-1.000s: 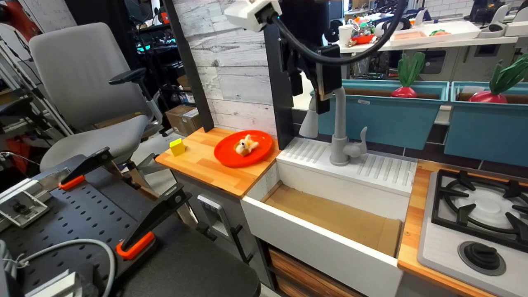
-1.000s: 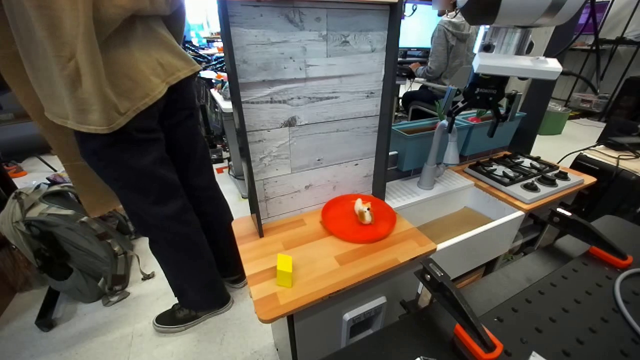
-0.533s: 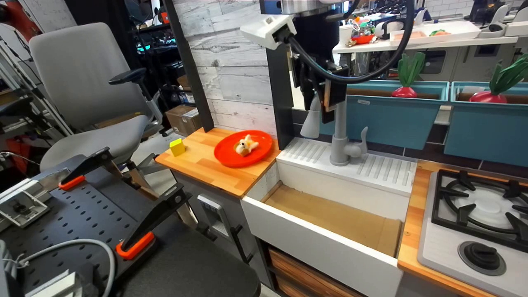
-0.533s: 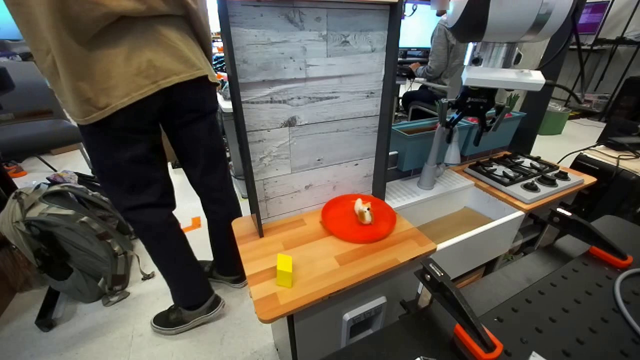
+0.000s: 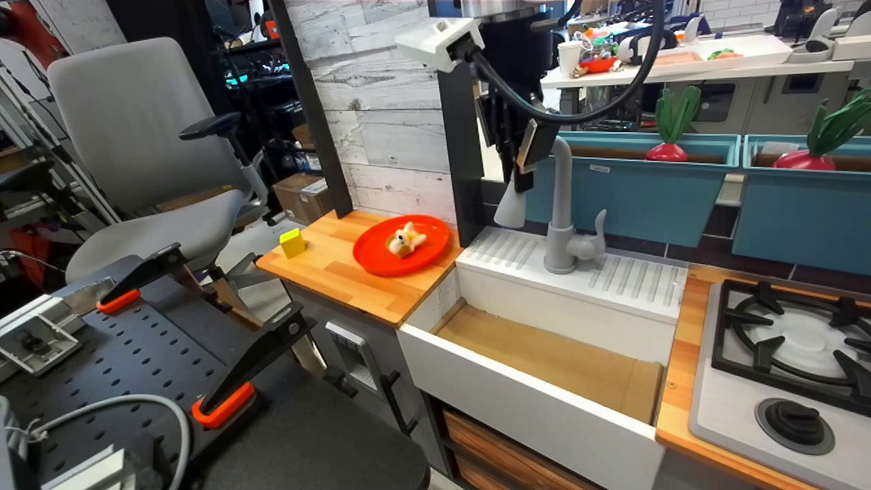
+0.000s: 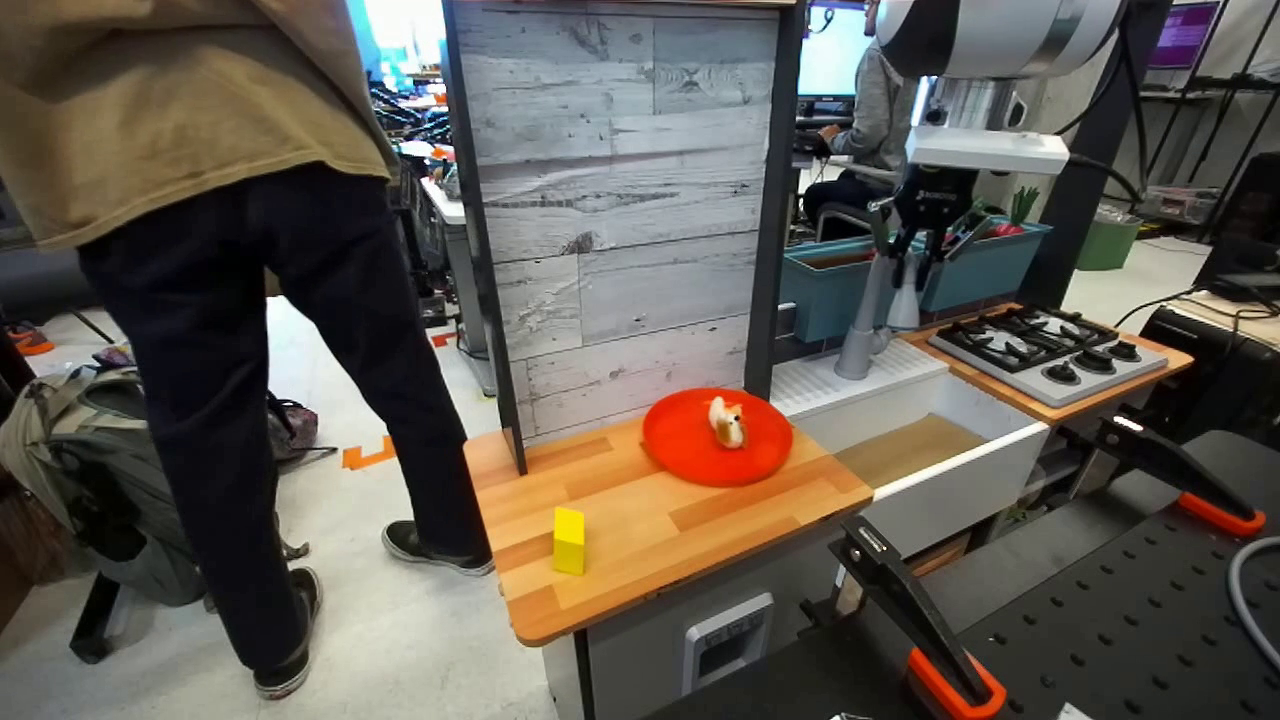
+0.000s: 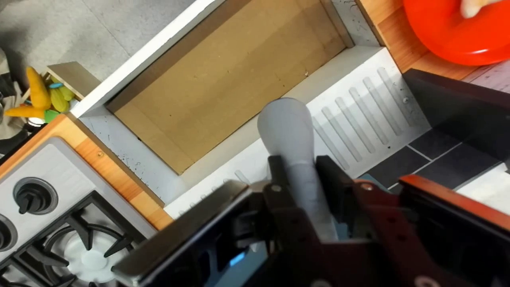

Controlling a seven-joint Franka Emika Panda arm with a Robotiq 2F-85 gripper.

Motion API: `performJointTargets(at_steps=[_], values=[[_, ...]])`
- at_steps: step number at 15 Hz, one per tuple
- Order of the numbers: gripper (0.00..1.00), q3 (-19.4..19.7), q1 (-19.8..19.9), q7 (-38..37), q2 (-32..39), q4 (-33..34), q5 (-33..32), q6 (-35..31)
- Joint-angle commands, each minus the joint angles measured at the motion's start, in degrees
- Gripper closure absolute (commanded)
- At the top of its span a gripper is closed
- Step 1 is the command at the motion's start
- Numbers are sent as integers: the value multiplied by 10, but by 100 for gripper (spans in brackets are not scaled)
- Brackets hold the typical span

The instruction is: Turn the faucet to the left

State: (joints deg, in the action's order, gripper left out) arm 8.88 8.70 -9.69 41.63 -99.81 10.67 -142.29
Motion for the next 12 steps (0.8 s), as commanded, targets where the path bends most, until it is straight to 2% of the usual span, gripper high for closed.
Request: performJointTargets(at_steps=[1, 7, 12], values=[[94, -25, 24, -20, 18, 43, 32, 45], [94, -52, 30, -58, 45, 100, 87, 92], [94, -72, 27, -94, 64, 130, 135, 62]])
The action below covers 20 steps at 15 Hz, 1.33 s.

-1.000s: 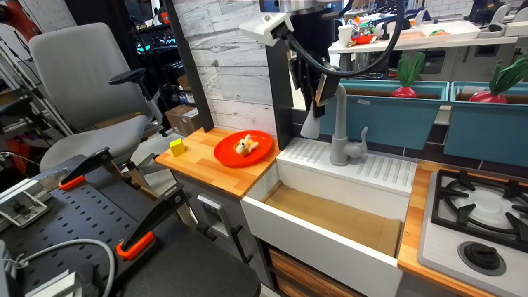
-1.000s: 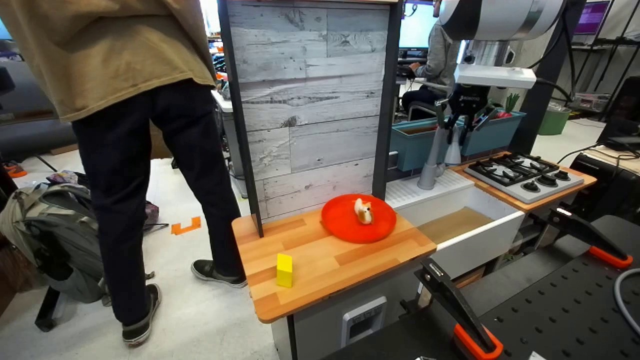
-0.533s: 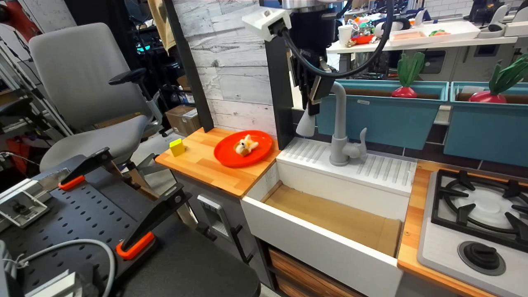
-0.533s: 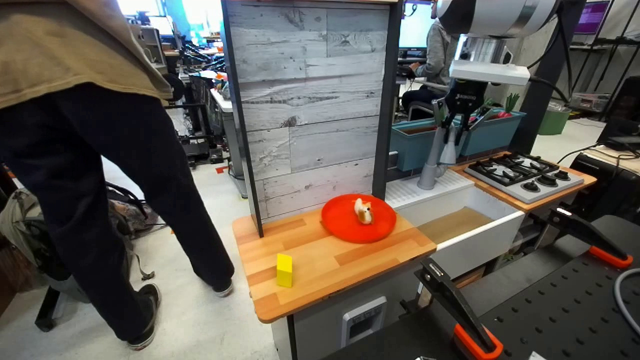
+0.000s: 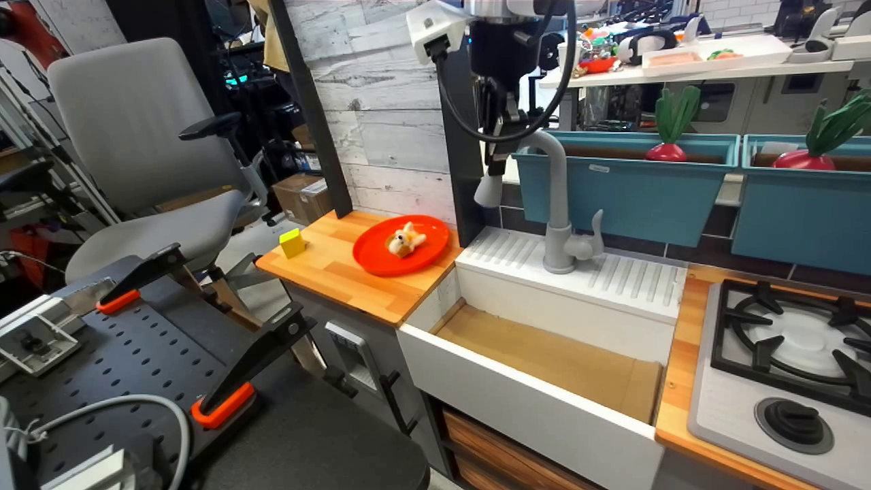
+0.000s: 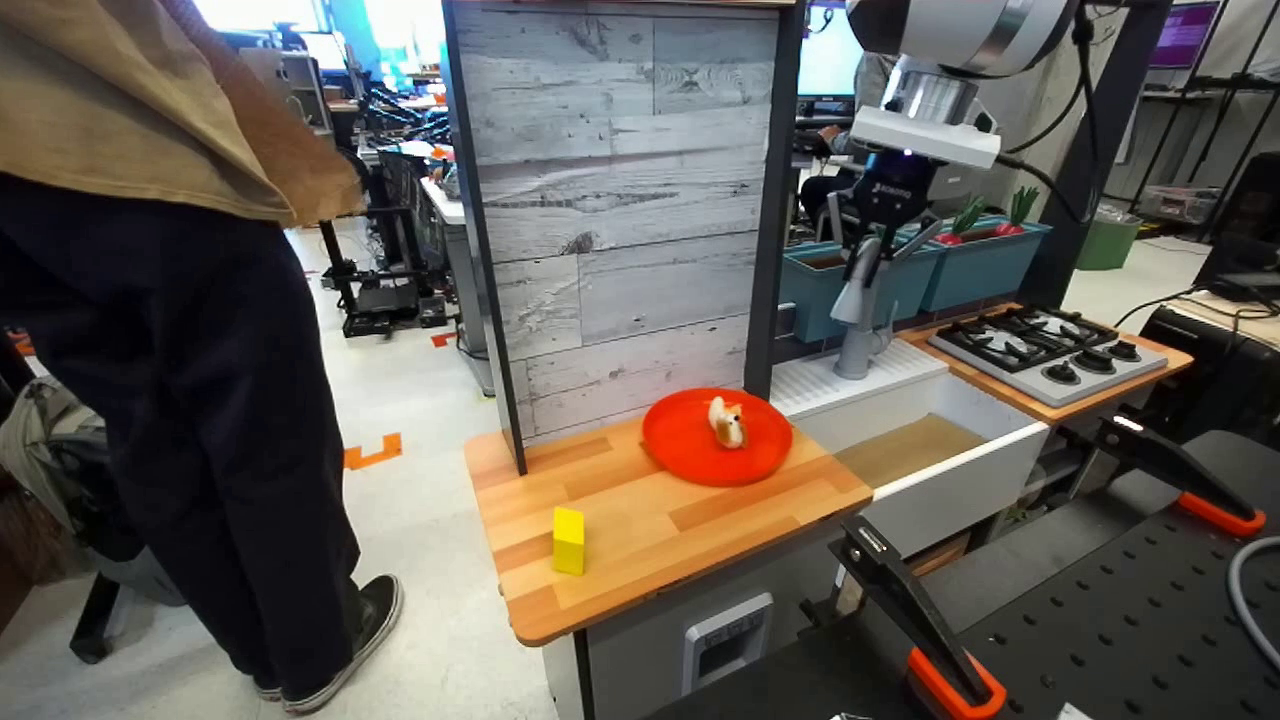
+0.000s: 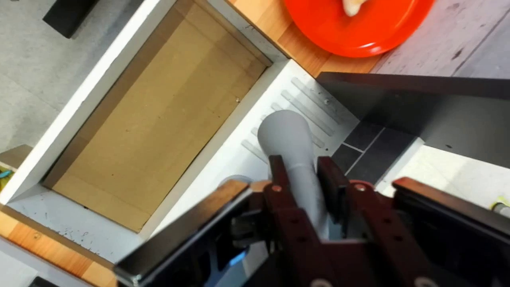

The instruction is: Turn the faucet to the left

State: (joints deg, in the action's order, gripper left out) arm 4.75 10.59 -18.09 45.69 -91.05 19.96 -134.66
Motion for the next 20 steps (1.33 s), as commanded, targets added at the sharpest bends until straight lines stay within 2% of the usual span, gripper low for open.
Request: performJointTargets(at_steps=[1, 6, 7, 9, 13, 15, 20], values=[[94, -37, 9, -9, 28, 47, 54, -29], [94, -45, 10, 1, 36, 47, 69, -77], [51, -43, 9, 1, 35, 43, 66, -77], [42, -42, 8, 4, 27, 32, 61, -77], [12, -40, 4, 8, 4, -5, 54, -90], [0, -35, 0, 11, -14, -33, 48, -95], [0, -25, 0, 39, -91, -143, 36, -105]])
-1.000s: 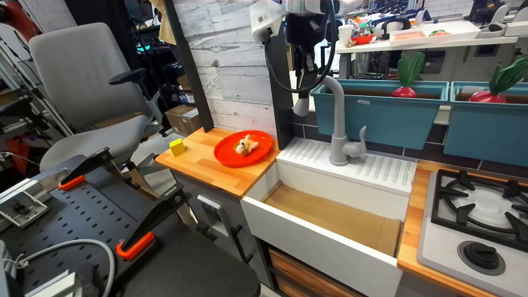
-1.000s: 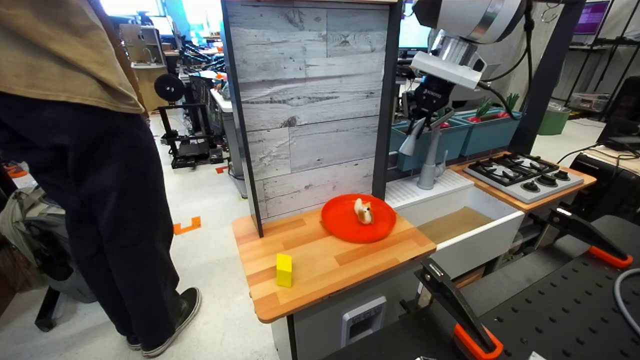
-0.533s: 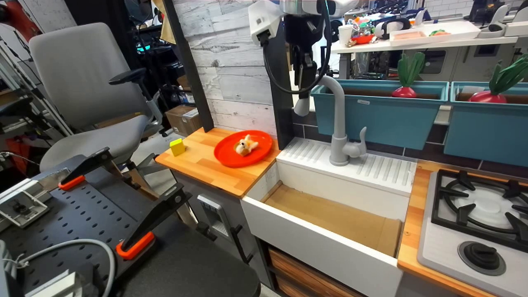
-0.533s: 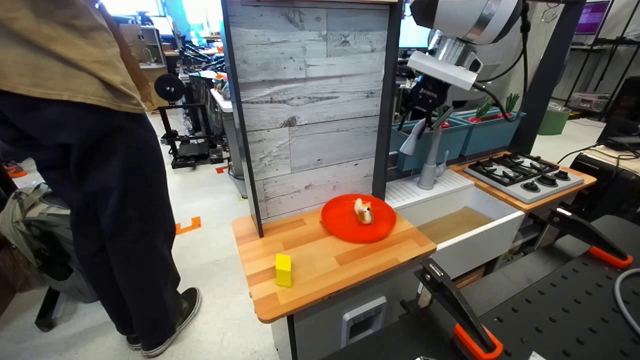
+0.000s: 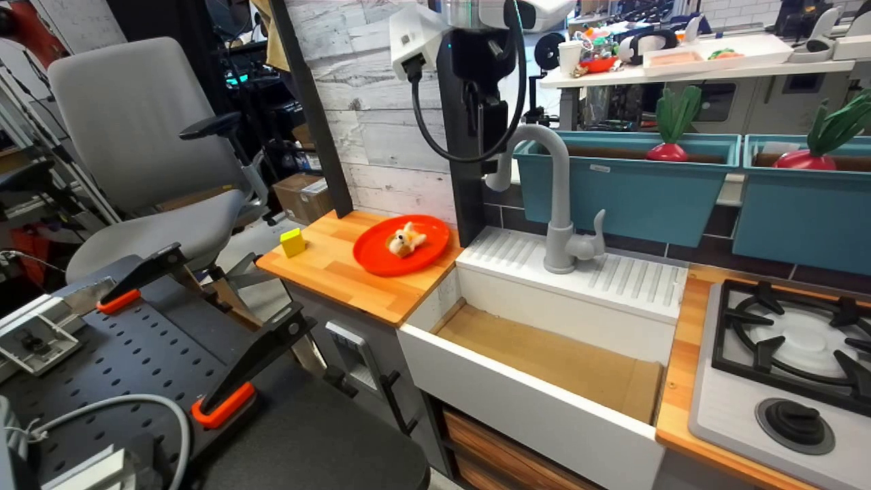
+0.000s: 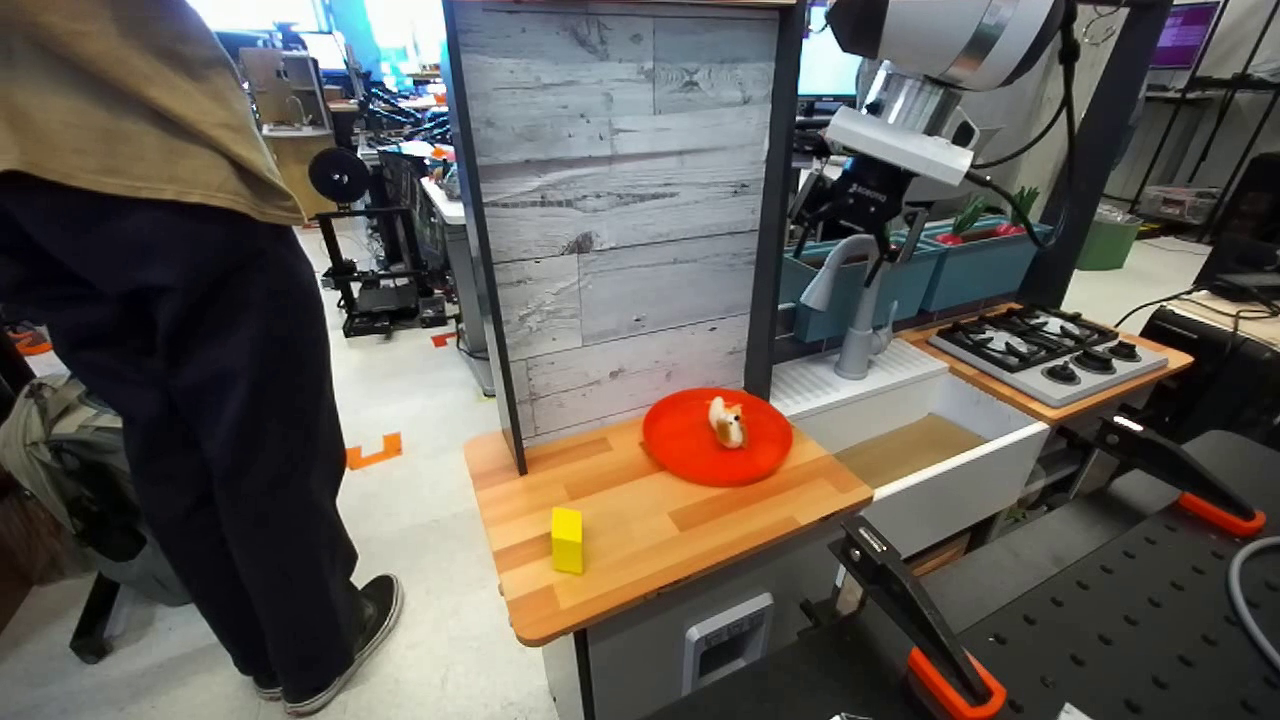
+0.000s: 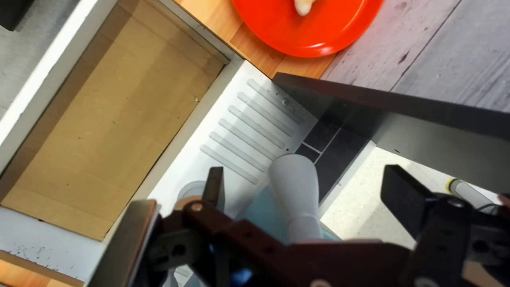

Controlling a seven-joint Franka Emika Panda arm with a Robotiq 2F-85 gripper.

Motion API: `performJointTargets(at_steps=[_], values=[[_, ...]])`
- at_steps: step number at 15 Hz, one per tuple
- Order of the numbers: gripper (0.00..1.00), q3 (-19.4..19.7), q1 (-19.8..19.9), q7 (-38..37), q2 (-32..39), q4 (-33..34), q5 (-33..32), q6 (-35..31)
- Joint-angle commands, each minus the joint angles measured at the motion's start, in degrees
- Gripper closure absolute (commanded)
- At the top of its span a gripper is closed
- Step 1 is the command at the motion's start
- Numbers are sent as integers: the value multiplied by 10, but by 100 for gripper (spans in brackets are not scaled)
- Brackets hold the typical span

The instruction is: Turn the faucet to the left

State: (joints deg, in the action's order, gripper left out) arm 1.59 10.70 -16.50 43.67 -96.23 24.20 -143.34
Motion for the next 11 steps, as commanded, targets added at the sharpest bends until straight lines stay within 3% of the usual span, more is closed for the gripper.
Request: performJointTargets(at_steps=[1, 8, 9, 10, 11], values=[[0, 9, -1, 33, -92, -119, -9, -22], [0, 9, -5, 144, -233, -302, -51, -19], [0, 11, -9, 148, -242, -312, -59, -18], [0, 14, -5, 128, -198, -262, -48, -5], [0, 13, -7, 134, -212, -278, -50, -5]])
